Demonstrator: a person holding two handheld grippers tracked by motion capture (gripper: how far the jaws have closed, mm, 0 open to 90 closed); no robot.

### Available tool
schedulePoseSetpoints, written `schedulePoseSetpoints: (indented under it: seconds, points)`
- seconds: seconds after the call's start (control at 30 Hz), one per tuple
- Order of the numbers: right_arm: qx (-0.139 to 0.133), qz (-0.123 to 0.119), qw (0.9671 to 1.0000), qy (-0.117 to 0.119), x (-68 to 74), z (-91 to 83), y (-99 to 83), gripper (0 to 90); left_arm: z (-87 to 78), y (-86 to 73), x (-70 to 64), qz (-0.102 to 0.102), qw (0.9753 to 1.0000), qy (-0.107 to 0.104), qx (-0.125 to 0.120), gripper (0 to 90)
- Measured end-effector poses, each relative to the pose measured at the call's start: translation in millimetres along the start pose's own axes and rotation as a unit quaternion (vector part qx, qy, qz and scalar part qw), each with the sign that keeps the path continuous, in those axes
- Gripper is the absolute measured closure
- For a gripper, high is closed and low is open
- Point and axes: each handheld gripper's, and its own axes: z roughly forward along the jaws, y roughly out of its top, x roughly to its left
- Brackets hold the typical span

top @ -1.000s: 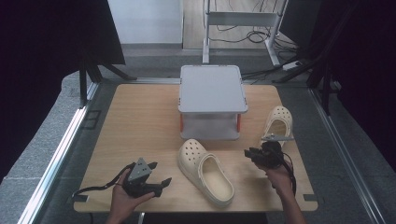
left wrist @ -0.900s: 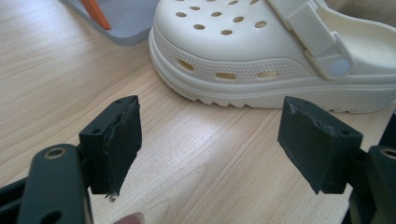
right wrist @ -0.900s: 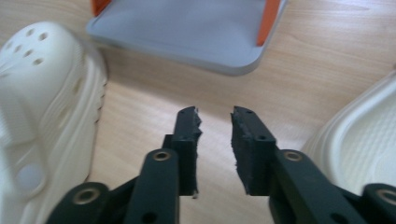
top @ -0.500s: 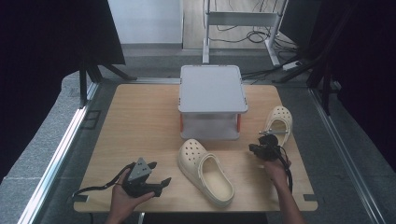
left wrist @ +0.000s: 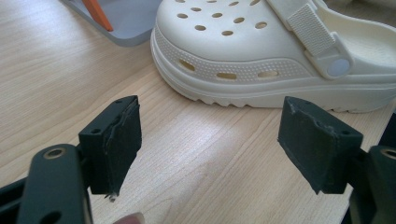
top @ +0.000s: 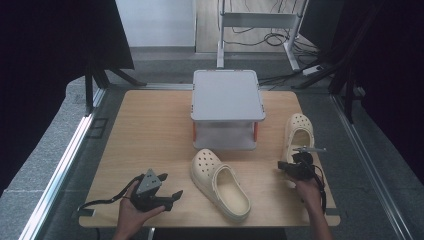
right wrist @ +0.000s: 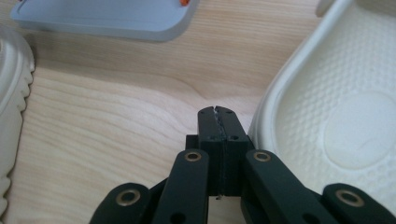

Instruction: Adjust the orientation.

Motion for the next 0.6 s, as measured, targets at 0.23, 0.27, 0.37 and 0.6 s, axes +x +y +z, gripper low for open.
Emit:
schedulePoseSetpoints:
  seconds: [0.23,0.27,0.37,0.6]
  points:
    - [0.000,-0.003,0.9999,-0.017,-11.5,-15.9,-8.0,90.0,-1.6,0.4,0.7,-0.001,1.0000,0.003,-0.002,22.0]
    - [-0.002,-0.002,0.9998,-0.020,-13.7,-18.1,-9.1,90.0,-1.3,0.3,0.7,0.000,1.0000,0.002,-0.001,22.0]
    - [-0.004,0.003,0.9999,-0.013,-25.6,-26.8,-14.9,90.0,0.1,0.1,0.2,0.000,1.0000,0.001,0.001,22.0]
    - [0.002,-0.006,0.9998,-0.018,-29.5,-29.8,-15.4,90.0,-0.8,0.3,0.8,0.000,1.0000,0.003,0.001,21.9]
